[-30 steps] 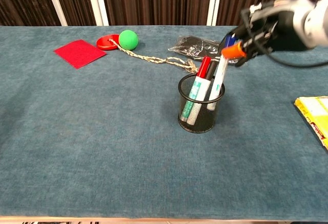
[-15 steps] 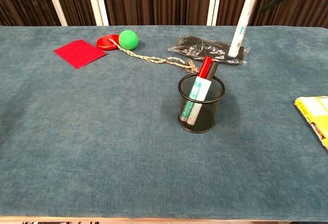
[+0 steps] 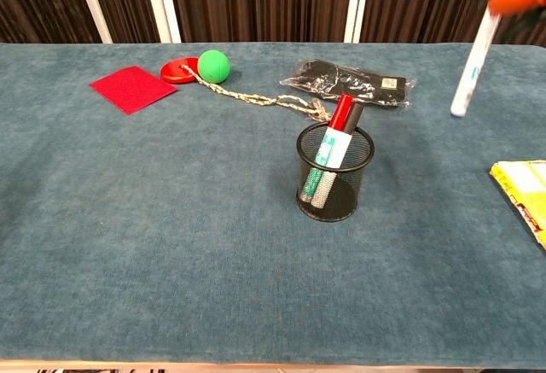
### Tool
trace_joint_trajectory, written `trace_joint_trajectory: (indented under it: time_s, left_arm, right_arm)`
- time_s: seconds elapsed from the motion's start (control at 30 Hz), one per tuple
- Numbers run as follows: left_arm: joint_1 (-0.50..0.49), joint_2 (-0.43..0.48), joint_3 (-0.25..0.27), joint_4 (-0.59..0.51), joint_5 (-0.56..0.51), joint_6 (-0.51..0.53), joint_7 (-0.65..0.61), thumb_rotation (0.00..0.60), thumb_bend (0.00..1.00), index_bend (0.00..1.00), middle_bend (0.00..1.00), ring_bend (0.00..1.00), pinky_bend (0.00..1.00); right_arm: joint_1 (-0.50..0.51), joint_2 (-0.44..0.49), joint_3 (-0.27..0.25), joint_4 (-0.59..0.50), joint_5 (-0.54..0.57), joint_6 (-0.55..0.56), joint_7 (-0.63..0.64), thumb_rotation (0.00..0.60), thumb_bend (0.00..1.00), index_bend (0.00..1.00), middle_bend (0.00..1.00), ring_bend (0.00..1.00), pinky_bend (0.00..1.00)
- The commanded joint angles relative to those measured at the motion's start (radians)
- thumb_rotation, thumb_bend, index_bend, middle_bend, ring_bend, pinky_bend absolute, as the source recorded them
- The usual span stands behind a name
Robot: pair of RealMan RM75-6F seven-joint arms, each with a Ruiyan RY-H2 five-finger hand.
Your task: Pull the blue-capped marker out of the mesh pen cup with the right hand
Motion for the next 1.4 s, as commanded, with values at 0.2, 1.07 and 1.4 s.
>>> trace_joint_trajectory:
  time_s: [0.2, 1.07, 1.4]
  left_arm:
    - [-0.001, 0.0, 0.0, -0.001, -0.001, -0.002, 0.0, 0.6, 0.54, 0.19, 0.0, 0.0, 0.01]
    - [-0.001, 0.008, -0.003, -0.013, -0.005, -0.001, -0.006, 0.6, 0.54, 0.19, 0.0, 0.0, 0.01]
    - [-0.001, 0.005, -0.001, -0.013, -0.009, -0.002, 0.006, 0.6, 0.54, 0.19, 0.0, 0.0, 0.01]
  right_arm:
    - [0.003, -0.125, -0.065, 0.064, -0.054, -0.04, 0.009, 0.6, 0.51, 0.54, 0.0, 0.0, 0.17]
    - [0.114, -0.288, -0.138, 0.204, 0.046, -0.026, -0.016, 0.6, 0.14, 0.01, 0.0, 0.0, 0.17]
    - [0.033, -0.175, -0.077, 0.088, -0.121, 0.174, -0.036, 0.6, 0.14, 0.01, 0.0, 0.0, 0.17]
